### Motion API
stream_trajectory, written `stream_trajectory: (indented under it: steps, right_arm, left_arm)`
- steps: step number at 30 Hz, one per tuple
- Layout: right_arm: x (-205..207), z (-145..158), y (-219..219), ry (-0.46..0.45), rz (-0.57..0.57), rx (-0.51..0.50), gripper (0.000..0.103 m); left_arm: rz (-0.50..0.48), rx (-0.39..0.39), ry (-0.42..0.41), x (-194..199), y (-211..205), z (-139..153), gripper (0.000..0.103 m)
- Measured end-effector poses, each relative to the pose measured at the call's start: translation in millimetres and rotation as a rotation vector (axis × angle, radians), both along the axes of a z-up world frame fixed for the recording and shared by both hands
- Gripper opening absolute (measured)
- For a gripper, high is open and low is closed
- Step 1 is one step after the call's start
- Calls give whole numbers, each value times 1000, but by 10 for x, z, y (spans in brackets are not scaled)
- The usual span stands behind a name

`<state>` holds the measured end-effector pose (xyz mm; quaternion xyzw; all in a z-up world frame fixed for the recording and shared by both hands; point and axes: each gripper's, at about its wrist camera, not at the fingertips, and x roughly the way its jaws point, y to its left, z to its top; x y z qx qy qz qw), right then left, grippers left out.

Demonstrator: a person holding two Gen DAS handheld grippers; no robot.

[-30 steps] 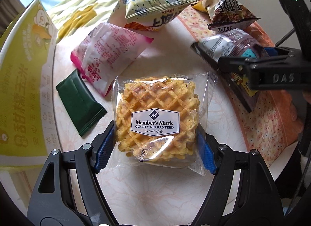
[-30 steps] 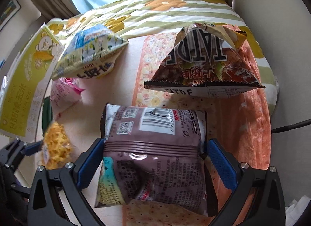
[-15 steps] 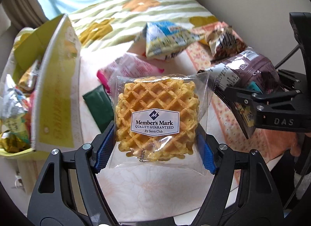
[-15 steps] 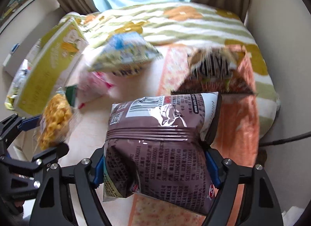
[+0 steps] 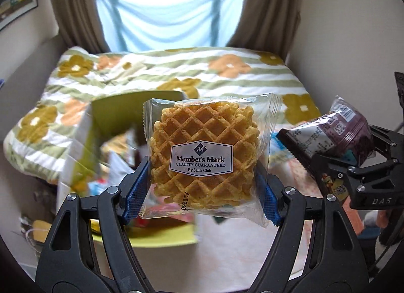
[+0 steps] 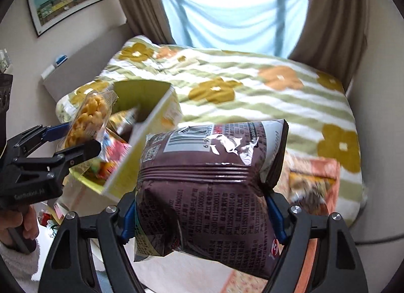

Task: Organize snacks
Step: 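Lift the waffle with the left tool while the right tool lifts the brown bag over the box, then open both tools to release the waffle and brown bag into the box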

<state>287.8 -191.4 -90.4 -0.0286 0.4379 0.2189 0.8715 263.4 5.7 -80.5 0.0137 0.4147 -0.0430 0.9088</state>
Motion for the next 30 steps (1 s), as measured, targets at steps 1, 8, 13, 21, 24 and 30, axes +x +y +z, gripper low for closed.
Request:
stream_trajectory:
  steps: [1, 8, 13, 21, 24, 30]
  right_arm:
    - [49, 23, 99, -2, 7, 4, 77]
    - [505, 139, 991, -8, 36, 48, 77]
    - [804, 70, 1503, 37, 6, 78, 77]
    - [1103, -105, 1881, 134, -63, 94, 77]
    - [1165, -204, 1922, 160, -79, 86, 77]
    - [1267, -306, 1907, 186, -80, 88, 78]
  left_arm:
    - [11, 5, 0, 65, 145, 46, 73]
    - [46, 25, 24, 493, 997, 119, 73]
    - [36, 18, 88, 880, 1430, -140, 73]
    - [-28, -9, 212, 1314, 1717, -625, 73]
    - [-35, -28, 254, 1353, 1771, -761, 73]
    - [-51, -65, 266, 1347, 1774, -846, 98]
